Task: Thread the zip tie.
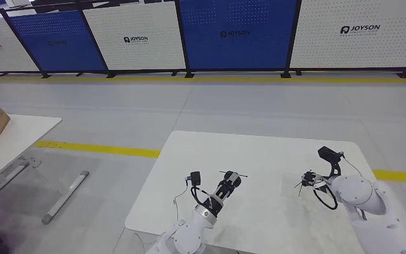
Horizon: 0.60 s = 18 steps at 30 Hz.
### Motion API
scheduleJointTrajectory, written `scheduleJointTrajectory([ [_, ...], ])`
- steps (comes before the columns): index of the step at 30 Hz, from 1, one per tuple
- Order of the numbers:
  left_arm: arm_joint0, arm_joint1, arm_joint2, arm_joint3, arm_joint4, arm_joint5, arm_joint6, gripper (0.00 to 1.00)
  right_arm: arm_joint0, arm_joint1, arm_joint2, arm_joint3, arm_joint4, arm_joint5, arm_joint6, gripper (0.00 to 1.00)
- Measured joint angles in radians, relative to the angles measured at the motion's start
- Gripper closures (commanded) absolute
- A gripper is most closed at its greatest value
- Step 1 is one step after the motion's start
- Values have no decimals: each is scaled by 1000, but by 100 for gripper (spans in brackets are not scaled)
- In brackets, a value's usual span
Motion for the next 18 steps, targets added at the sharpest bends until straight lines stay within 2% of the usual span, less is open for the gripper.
scheduleJointTrajectory([
  [8,0,0,0,0,0,0,0,100,-1,0,0,0,0,0,-1,100],
  [11,0,0,0,0,0,0,0,100,-16,-1,13,-8,21,-19,-45,100],
  [18,0,0,0,0,0,0,0,100,-134,8,125,-161,147,-114,-192,100],
])
